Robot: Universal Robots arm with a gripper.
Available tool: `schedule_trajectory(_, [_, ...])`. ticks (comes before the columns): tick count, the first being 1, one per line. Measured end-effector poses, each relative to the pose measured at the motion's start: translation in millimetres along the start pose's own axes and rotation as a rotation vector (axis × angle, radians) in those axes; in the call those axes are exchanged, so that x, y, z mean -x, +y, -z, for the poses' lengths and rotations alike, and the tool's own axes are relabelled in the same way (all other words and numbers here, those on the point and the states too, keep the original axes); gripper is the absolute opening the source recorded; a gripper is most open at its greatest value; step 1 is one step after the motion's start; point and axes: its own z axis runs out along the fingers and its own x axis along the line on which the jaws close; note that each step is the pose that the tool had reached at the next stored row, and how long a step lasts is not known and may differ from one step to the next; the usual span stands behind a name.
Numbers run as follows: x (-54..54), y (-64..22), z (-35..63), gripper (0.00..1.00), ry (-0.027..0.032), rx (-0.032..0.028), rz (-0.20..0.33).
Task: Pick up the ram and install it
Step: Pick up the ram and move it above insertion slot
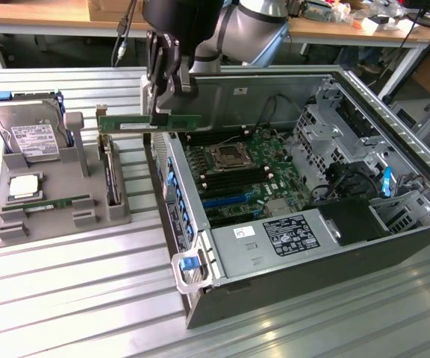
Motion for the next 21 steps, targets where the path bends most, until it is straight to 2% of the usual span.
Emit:
schedule_trajectory(3, [-0.3, -8.0, 1.2, 0.13, -0.0001, 0.0046, 0.0])
schedule_trajectory(4, [-0.5, -12.9, 2.0, 0.13, -0.0001, 0.0075, 0.0])
schedule_trajectory(21, [-1.7, -41.7, 6.3, 0.13, -0.0007, 0.0252, 0.001])
